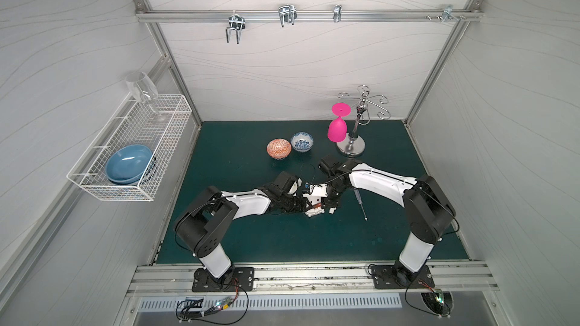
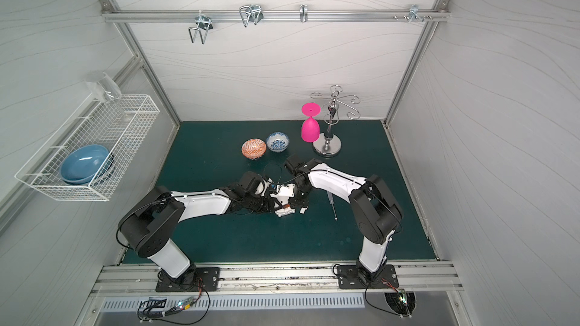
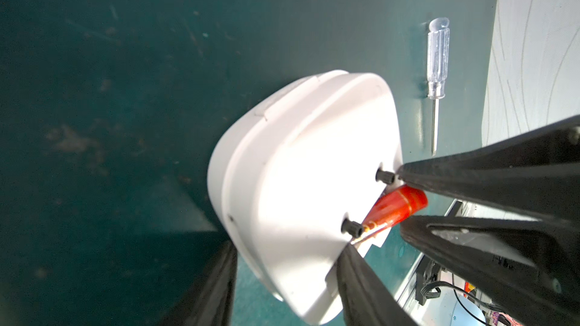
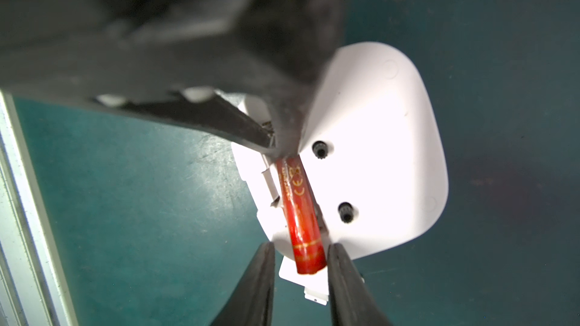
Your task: Remove the battery from the alarm
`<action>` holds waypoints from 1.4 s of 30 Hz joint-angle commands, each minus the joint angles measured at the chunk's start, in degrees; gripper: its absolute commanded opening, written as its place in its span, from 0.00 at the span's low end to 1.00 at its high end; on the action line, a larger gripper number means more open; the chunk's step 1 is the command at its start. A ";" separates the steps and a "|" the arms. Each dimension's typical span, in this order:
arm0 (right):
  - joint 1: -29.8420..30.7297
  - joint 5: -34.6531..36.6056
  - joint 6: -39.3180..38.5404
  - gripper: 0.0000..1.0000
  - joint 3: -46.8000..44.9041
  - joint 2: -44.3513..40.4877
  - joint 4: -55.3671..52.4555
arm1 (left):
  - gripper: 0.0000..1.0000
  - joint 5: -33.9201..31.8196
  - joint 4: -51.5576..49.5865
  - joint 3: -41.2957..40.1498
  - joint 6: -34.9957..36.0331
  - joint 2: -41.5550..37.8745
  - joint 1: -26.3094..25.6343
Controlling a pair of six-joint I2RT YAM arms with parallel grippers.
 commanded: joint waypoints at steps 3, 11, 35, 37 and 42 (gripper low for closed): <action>1.52 -4.55 0.85 0.34 -0.86 -1.37 3.53 | 0.54 -5.59 -5.14 -2.36 0.12 3.51 -0.39; 1.50 -5.52 1.03 0.32 -1.38 -1.55 4.27 | 0.53 -5.33 -4.38 -2.58 -0.18 3.76 -0.25; -16.61 5.75 15.29 0.01 -5.70 -12.97 1.62 | 0.75 1.52 -1.43 -1.02 4.08 -10.94 6.13; -17.34 7.42 16.77 0.03 -3.98 -9.13 0.17 | 0.73 1.79 -3.10 1.35 5.84 -9.28 6.39; -18.43 10.85 19.87 0.03 -3.01 -1.57 0.18 | 0.68 3.14 -4.43 6.80 8.27 -4.47 6.52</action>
